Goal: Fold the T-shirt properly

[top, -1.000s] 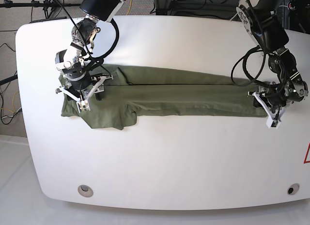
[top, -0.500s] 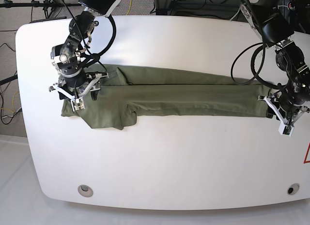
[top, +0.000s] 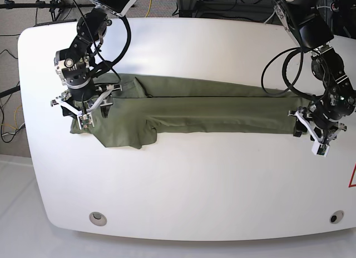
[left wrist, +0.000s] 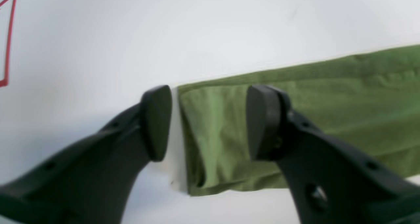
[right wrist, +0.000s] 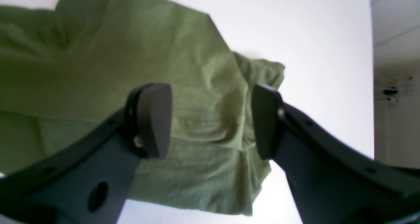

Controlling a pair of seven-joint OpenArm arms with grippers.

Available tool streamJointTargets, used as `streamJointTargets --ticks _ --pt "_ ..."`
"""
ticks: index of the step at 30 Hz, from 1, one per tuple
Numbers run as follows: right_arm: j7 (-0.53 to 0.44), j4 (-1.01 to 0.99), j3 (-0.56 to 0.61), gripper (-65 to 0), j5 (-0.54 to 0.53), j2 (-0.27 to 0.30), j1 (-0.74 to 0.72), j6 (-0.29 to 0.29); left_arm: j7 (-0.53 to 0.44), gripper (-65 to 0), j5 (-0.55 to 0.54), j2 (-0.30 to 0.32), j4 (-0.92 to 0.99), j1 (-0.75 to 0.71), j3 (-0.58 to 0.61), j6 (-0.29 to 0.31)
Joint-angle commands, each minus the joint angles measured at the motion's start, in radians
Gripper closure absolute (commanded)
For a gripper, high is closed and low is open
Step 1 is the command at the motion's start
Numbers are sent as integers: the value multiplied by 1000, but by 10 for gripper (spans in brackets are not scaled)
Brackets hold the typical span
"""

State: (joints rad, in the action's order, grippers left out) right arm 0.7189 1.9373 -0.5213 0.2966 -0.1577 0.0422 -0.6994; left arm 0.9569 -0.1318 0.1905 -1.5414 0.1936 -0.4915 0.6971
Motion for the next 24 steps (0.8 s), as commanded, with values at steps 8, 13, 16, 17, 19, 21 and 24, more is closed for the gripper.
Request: streamJointTargets --ticks 8,13,16,17,19,21,24 --pt "-21 90 34 -366 -72 1 54 1 5 -262 -21 -13 -7 -6 38 1" --pt "-21 90 79 -372 -47 1 69 1 -4 -331 -58 -4 -6 -34 0 1" --pt "-21 87 85 -371 -45 1 72 1 -2 -349 -93 -1 -2 -46 -24 1" --pt "-20 86 84 -372 -44 1 72 1 0 -348 -102 -1 1 -46 -30 1" --pt "-19 82 78 -373 -48 1 65 1 10 -348 -129 6 28 -34 -40 1" --pt "-19 77 71 -374 -53 1 57 1 19 -348 -151 14 62 -20 -39 1" --pt "-16 72 64 -374 -56 1 53 1 21 -345 -163 18 93 -12 -27 1"
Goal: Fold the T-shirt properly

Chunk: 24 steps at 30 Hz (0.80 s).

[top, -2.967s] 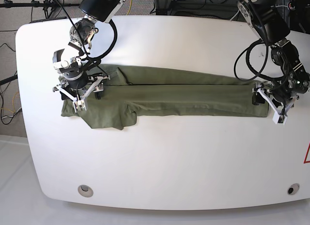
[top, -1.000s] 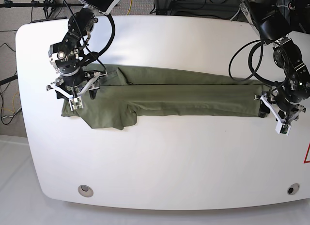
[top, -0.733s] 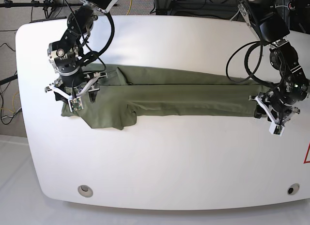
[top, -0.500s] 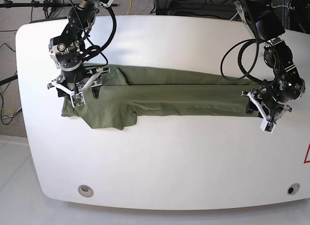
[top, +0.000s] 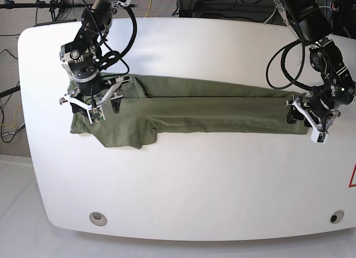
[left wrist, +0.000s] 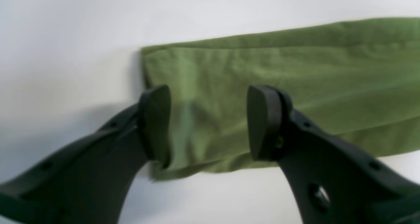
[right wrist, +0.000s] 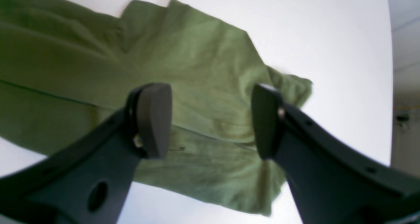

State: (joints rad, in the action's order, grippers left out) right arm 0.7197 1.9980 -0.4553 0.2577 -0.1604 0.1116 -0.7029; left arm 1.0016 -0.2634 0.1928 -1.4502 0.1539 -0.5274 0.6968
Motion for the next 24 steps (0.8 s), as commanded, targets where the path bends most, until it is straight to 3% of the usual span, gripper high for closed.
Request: streamJointTargets --ticks 1,18,24 --pt "-17 10 -4 -375 -15 3 -18 5 -24 -341 -32 16 10 30 11 1" --pt "-33 -49 3 -370 -18 23 -47 5 -83 -261 -22 69 128 40 59 1" --pt "-29 -49 0 -369 -25 23 -61 5 -83 -279 -20 76 96 35 53 1"
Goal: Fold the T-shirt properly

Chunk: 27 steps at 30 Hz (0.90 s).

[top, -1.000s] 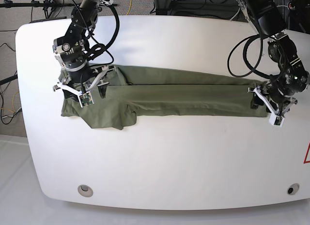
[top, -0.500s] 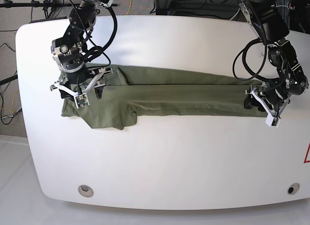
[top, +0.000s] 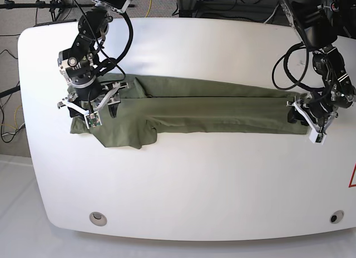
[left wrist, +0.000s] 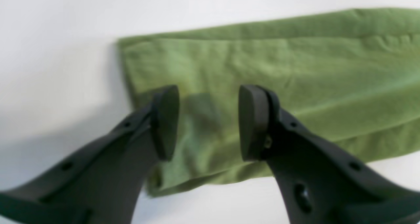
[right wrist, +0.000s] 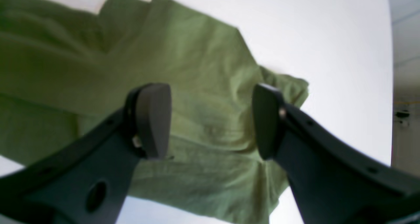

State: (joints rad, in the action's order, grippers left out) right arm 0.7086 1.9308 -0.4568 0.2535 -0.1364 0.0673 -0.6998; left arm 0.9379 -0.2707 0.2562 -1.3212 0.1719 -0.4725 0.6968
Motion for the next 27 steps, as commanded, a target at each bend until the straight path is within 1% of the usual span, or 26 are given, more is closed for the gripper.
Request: streamJointTargets --ticks 1,2,4,8,10,12,18,22,27 --pt "-17 27 1 -371 -27 -1 -20 2 -27 -306 -14 5 -56 11 9 1" --pt "-16 36 0 -372 -33 -2 -23 2 -35 -333 -15 -3 -79 5 20 1" --pt "-15 39 1 -372 -37 -3 -26 2 -43 -360 -14 -4 -107 -3 20 1" --pt "-15 40 2 -371 -38 -6 -31 2 -54 -387 -13 -9 -150 -14 23 1" --pt "-16 39 4 -371 -37 -5 -31 2 -57 -386 -14 -11 -159 -16 26 1" --pt "-18 44 2 -372 -32 -4 -20 2 -67 -365 -18 -20 -160 -21 26 1" --pt "-17 46 3 -372 -31 -5 -15 2 -73 -336 -23 -23 -135 -16 29 1" --pt "-19 46 4 -372 -32 -6 -12 2 -73 -333 -24 -18 -118 -8 26 1" --pt "-13 54 0 -374 -29 -7 -20 2 -72 -345 -19 -9 -106 5 17 1"
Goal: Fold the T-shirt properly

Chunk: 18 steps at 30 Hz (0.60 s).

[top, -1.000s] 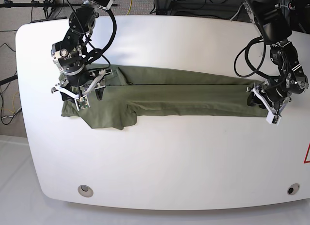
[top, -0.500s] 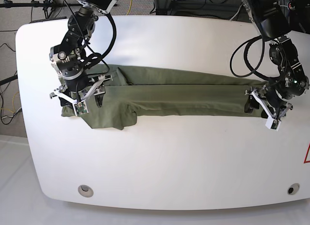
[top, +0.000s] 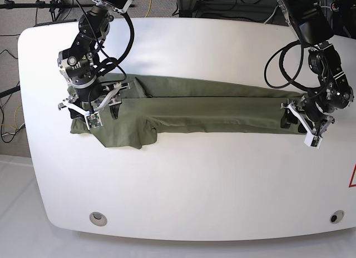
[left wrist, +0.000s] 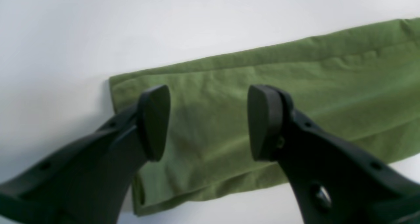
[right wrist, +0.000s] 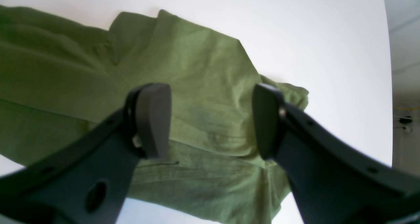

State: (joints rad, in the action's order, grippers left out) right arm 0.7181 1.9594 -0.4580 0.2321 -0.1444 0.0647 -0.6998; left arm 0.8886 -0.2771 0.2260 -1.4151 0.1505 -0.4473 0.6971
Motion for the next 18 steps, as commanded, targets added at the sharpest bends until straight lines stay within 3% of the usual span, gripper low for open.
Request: streamJointTargets --ticks 1,15,18 --pt "-23 25 0 -374 -6 1 -19 2 -22 -346 -13 22 -12 28 -11 1" --pt "-20 37 -23 -373 -26 7 -25 2 -6 -323 8 35 -181 3 -5 1" --pt "-19 35 -17 -375 -79 6 -22 2 -27 -326 31 22 -218 -46 -2 1"
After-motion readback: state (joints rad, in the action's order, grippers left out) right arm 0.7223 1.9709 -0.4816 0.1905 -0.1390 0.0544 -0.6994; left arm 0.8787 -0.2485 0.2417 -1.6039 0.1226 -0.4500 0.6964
